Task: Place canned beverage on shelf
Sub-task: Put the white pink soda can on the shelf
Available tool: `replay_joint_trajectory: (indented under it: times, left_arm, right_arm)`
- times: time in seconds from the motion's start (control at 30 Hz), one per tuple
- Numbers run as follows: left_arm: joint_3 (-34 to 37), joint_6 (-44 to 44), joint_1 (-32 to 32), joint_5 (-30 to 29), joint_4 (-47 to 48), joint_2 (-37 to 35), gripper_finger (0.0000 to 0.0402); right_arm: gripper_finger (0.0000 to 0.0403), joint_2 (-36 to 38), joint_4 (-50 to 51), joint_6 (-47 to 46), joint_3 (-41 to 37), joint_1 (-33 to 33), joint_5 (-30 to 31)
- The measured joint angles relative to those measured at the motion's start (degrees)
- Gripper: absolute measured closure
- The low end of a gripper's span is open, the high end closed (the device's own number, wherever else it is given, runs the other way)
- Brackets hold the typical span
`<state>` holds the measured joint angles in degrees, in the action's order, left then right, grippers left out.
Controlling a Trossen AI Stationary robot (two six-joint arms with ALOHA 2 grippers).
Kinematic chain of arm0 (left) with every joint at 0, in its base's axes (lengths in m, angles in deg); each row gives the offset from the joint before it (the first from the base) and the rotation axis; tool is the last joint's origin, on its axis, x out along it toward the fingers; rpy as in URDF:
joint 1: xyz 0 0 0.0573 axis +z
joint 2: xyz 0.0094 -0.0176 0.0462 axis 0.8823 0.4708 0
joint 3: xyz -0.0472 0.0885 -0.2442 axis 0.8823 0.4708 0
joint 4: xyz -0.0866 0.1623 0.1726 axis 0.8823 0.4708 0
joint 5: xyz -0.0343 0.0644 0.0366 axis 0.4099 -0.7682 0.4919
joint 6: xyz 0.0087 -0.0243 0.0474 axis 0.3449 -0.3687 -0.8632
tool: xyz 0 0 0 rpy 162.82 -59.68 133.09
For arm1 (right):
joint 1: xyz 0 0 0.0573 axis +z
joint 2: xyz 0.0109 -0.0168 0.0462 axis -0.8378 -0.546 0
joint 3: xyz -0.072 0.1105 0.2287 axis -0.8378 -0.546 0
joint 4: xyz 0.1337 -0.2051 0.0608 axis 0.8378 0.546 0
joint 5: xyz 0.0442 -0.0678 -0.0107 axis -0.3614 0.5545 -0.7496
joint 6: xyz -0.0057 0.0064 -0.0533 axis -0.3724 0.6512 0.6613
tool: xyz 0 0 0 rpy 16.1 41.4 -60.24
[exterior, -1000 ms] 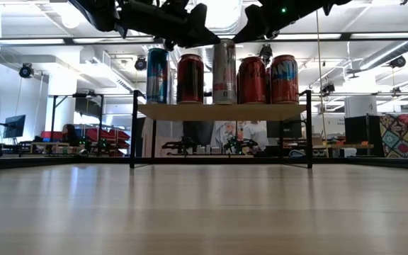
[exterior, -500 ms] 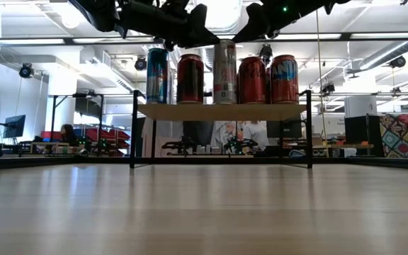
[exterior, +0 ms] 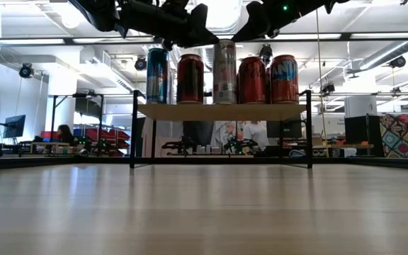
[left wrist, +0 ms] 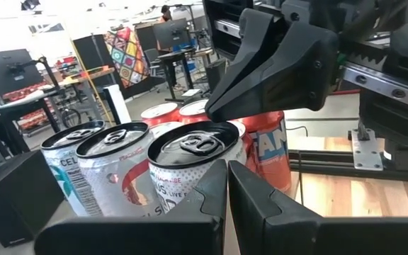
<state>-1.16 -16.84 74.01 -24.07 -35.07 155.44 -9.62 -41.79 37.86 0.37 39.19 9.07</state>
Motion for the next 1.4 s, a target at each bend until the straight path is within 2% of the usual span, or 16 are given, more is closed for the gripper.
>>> replay_joint_trajectory:
  times: [0.9, 1.03, 1.2, 1.4]
  left_arm:
    - [0.0, -1.59, -0.44, -1.55, -1.09, -0.83, 0.0402]
    - [0.0, -3.75, -1.48, -0.74, -1.08, -0.94, 0.0402]
    - [0.0, -5.25, -2.48, 0.09, -1.09, -1.05, 0.0402]
    - [0.0, -5.25, -2.77, 0.13, -1.09, -1.69, 0.0402]
  right_arm:
    - [0.0394, 2.27, -0.37, 0.08, -0.24, 0.9, 0.29]
    - [0.0394, 3.7, 1.65, -0.04, -0.24, 0.87, -3.16]
    - [0.0394, 3.77, 3.47, -1.46, -0.24, 0.86, -13.77]
    - [0.0394, 1.23, 3.45, -3.08, -0.66, 0.83, -14.34]
